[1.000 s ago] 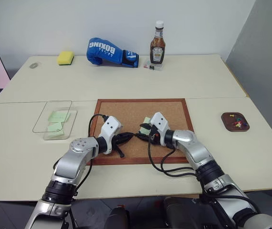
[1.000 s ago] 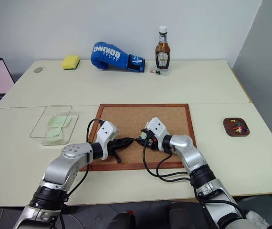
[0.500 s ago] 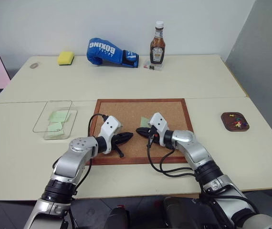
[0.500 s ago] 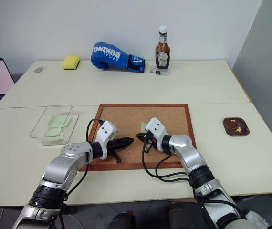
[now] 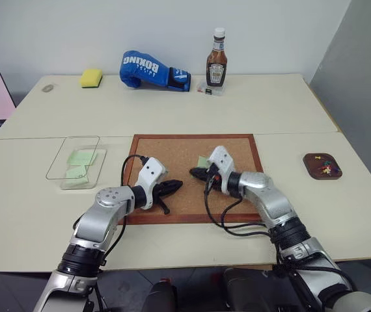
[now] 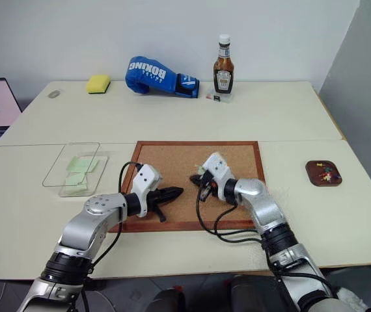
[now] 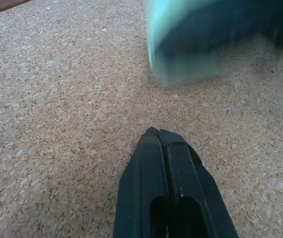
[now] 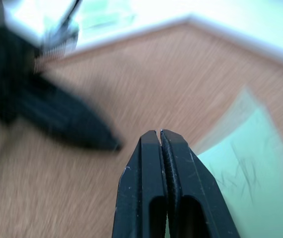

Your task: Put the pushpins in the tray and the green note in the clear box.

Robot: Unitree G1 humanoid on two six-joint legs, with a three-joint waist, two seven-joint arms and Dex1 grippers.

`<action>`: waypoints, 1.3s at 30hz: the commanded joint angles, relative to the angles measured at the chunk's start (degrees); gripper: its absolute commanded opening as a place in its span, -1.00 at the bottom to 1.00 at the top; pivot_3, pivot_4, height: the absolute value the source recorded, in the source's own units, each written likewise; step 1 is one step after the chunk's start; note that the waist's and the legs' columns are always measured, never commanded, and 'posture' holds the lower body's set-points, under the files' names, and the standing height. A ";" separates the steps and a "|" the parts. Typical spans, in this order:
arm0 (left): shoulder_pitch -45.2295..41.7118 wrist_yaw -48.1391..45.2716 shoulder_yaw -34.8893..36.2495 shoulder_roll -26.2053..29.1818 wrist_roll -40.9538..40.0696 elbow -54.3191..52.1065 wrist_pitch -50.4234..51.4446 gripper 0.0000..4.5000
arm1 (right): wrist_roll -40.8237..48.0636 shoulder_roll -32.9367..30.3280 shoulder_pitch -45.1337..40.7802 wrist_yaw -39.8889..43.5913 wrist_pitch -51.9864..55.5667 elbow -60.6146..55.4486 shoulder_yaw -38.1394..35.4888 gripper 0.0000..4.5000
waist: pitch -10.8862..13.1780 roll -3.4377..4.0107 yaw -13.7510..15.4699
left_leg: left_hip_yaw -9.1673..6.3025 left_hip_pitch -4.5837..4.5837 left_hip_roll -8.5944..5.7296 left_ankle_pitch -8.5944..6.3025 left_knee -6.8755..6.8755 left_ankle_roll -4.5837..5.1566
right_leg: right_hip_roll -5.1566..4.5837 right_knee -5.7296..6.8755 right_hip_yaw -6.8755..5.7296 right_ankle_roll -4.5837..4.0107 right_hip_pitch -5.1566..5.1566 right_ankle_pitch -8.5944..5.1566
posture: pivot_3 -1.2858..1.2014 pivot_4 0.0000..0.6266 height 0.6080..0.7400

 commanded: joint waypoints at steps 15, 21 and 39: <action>-1.83 2.74 4.81 -4.47 -7.67 -0.72 9.57 -1.00 | 1.00 -4.97 -0.23 -0.19 2.24 -8.46 -1.54 -0.99 | 0.02 0.01 0.18 | -0.03 -0.01 -0.01 0.01 0.08 0.00 | 0.00 0.03 -0.02 0.03 0.04 0.01 | 0.03 -0.52 1.00; -3.75 1.33 11.44 -8.08 -21.81 -7.60 19.59 -0.65 | 2.17 -4.37 -0.50 -1.58 4.70 -10.81 -2.66 -1.00 | 0.20 -0.12 0.25 | -0.06 -0.18 -0.02 0.00 0.06 0.00 | -0.01 -0.04 -0.05 0.02 -0.05 0.01 | 0.03 -0.52 1.00; -8.30 6.87 11.86 -15.18 -26.95 -4.23 21.48 -0.09 | 4.24 -3.88 -0.16 -3.31 10.79 -18.52 -2.23 -1.00 | 0.25 -0.15 0.49 | -0.06 -0.30 -0.04 0.01 0.07 -0.02 | -0.04 -0.10 -0.05 0.02 -0.15 0.01 | 0.03 -0.52 1.00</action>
